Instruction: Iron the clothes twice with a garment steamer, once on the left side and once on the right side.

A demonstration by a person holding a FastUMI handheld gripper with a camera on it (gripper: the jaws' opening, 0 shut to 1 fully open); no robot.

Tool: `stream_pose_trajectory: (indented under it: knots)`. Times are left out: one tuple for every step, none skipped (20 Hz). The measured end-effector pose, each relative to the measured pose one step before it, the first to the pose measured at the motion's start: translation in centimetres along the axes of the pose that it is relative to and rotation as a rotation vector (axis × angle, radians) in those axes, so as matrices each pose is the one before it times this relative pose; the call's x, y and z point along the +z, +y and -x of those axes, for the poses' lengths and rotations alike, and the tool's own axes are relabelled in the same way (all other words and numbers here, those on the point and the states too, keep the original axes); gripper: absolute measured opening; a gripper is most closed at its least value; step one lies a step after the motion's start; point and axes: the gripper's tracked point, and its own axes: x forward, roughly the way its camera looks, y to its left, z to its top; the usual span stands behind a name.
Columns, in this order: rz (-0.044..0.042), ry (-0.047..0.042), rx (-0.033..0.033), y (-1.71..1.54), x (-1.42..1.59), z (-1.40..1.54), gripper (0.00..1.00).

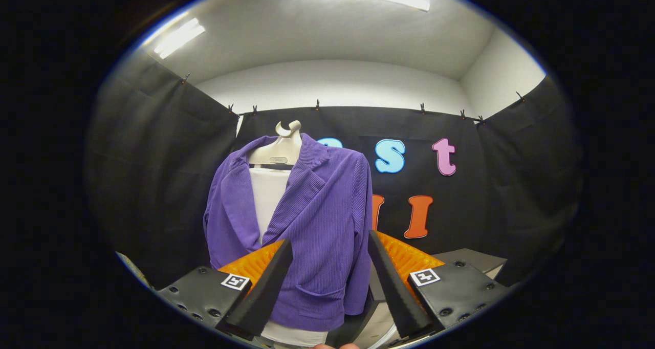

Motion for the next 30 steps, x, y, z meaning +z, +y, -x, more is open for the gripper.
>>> stream_pose_trajectory:
  knots:
    - [-0.00083,0.00220,-0.00279,-0.085,0.063,-0.161,0.98]
    - [0.00038,0.00124,0.00138,-0.019,0.131,-0.394,0.98]
    - [0.00178,-0.00143,-0.00048,-0.116,0.298,-0.375,0.98]
    - [0.00274,-0.00250,-0.00391,-0.336,0.340,-0.263,0.98]
    - [0.00100,-0.00379,-0.00300,-0.208,0.230,-0.293,0.98]
    - [-0.00132,-0.00164,-0.00038,-0.163,0.323,-0.492,0.98]
    - [0.00147,0.00408,-0.00240,-0.351,0.186,-0.578,0.98]
    - [0.00544,0.00495,-0.00715,-0.509,0.113,-0.680,0.98]
    - [0.00296,0.00160,-0.01244,-0.725,0.312,-0.576,0.98]
    - [-0.00266,-0.00053,-0.01102,-0.802,0.593,-0.639,0.98]
    - [-0.00675,-0.00158,-0.00866,-0.720,0.475,-0.512,0.98]
    - [-0.00740,-0.00304,-0.01015,-0.841,0.485,-0.637,0.98]
    - [-0.00580,-0.00294,-0.01202,-1.007,0.492,-0.652,0.98]
    - [-0.00543,-0.00081,-0.01641,-1.082,0.405,-0.850,0.98]
    - [-0.00756,0.00473,-0.01345,-1.155,0.324,-0.749,0.98]
    - [-0.01421,0.00770,-0.00848,-1.148,0.295,-0.948,0.98]
    - [-0.01705,0.01486,-0.00815,-1.031,0.134,-1.034,0.98]
    - [-0.01309,0.01776,-0.00992,-1.129,-0.122,-1.064,0.98]
    - [-0.00234,0.01712,-0.01166,-1.052,-0.222,-1.220,0.98]
    - [0.00601,0.02023,-0.02012,-1.213,-0.397,-1.448,0.98]
    - [0.00993,0.02682,-0.02165,-1.138,-0.682,-1.442,0.98]
    - [0.00897,0.03464,-0.01535,-0.735,-1.029,-1.450,0.98]
    - [0.00320,0.03801,-0.00863,-0.588,-1.311,-1.593,0.98]
    - [-0.00444,0.04090,-0.00559,-0.500,-1.377,-1.830,0.98]
    - [-0.01061,0.04367,-0.00714,-0.380,-1.522,-1.712,0.98]
    - [-0.01313,0.04696,-0.00210,-0.268,-1.873,-2.183,0.98]
    - [-0.00730,0.03885,0.00237,-0.372,-1.452,-1.733,0.98]
    - [-0.00713,0.05106,0.00139,-0.453,-1.776,-2.336,0.99]
    - [-0.00867,0.05326,-0.00728,-0.463,-1.455,-1.725,0.98]
    - [-0.01456,0.04993,-0.01635,-0.701,-1.408,-1.839,0.99]
